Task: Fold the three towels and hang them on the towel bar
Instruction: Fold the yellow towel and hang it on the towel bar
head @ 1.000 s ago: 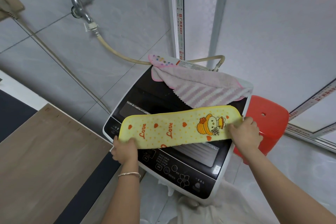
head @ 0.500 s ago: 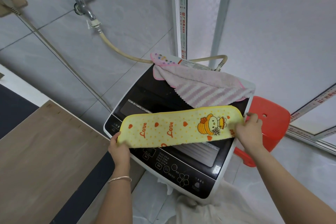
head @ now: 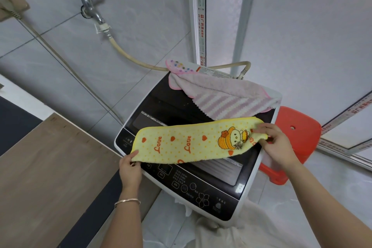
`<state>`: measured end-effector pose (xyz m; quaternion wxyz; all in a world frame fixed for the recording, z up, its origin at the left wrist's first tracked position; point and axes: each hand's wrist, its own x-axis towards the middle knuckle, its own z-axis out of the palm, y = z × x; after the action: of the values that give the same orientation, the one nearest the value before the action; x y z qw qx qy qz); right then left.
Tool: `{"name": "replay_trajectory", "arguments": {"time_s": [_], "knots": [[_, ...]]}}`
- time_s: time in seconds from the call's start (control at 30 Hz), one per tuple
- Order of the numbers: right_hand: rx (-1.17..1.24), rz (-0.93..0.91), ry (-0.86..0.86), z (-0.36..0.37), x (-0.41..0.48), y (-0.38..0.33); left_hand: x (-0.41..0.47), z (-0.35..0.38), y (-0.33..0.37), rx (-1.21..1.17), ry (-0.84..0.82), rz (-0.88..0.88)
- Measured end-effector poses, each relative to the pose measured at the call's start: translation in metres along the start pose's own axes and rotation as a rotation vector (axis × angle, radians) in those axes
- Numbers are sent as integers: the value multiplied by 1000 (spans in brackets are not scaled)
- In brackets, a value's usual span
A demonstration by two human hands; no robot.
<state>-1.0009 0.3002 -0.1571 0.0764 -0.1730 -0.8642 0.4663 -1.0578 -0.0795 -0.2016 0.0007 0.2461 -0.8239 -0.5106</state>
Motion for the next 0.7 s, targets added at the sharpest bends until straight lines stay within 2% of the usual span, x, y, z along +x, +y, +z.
{"name": "replay_trajectory", "arguments": {"time_s": [0.13, 0.3, 0.43, 0.57, 0.7], "knots": [[29, 68, -47, -5, 3, 8, 7, -6, -3, 38, 18, 42], [37, 136, 19, -9, 9, 11, 13, -12, 3, -30, 39, 29], [-32, 163, 35, -3, 15, 8, 10, -13, 17, -242, -32, -42], [-81, 178, 87, 3, 21, 1, 15, -14, 26, -378, -28, -65], [-146, 191, 133, 5, 27, -2, 23, -15, 32, -287, -49, -3]]}}
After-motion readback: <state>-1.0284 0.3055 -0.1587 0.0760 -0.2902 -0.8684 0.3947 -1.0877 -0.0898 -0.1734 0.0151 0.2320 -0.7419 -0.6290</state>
